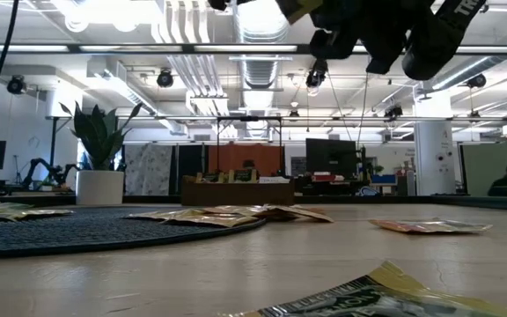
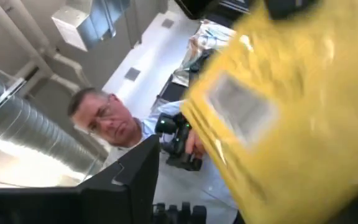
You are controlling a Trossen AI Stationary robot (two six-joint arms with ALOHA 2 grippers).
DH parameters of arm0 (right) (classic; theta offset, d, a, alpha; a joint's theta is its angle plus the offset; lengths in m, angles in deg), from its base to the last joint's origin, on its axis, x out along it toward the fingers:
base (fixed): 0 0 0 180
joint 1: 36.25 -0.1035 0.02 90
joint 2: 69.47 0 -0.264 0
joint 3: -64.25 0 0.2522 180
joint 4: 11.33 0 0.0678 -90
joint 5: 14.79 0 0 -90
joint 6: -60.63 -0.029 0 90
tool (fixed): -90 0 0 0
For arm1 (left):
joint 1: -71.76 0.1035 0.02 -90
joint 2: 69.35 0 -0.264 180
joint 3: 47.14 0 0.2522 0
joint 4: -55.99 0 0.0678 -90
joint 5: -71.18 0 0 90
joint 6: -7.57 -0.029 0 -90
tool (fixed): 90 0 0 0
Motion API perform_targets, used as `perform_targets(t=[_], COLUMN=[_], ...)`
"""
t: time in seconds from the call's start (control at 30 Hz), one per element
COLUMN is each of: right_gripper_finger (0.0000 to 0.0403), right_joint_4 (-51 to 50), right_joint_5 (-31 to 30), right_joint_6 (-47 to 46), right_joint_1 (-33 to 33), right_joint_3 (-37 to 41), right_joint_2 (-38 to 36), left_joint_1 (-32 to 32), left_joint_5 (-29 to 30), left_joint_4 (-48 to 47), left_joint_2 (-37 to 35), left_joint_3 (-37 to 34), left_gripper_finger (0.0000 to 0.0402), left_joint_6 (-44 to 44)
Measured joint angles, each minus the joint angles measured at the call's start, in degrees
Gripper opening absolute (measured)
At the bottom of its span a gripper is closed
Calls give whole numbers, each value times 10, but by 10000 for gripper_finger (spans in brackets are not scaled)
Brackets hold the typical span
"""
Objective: Pick & Place Tea
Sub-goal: Put the yellow tea bag into the middle section of the wooden organizer
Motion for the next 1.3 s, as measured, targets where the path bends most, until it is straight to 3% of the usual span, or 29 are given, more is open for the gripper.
perform_targets(t=[0.1,0.2,0.27,0.33,0.5,0.63,0.77,0.9,1.07,1.3], right_gripper_finger=[190,189,190,190,190,188,187,187,187,187], right_joint_4=[0,-1,-6,-8,-7,-6,-6,-6,-5,-3], right_joint_5=[0,0,0,-14,-41,-62,-73,-78,-91,-119], right_joint_6=[6,6,7,7,7,18,33,39,44,77], right_joint_1=[4,4,3,1,1,1,1,1,1,1], right_joint_3=[19,44,64,86,130,154,164,171,183,194], right_joint_2=[0,0,0,0,-2,-2,-2,-2,-2,-2], left_joint_1=[0,12,36,72,203,299,355,378,384,350], left_joint_5=[59,162,222,235,121,25,-52,-133,-133,-158], left_joint_4=[-1,-22,-81,-184,-422,-506,-560,-638,-743,-818], left_joint_2=[-11,-20,-21,-21,1,43,109,194,301,328], left_joint_3=[0,8,27,60,159,222,284,362,463,509], left_gripper_finger=[0,0,0,0,0,0,0,0,0,0], left_joint_6=[7,8,21,74,255,286,296,300,297,344])
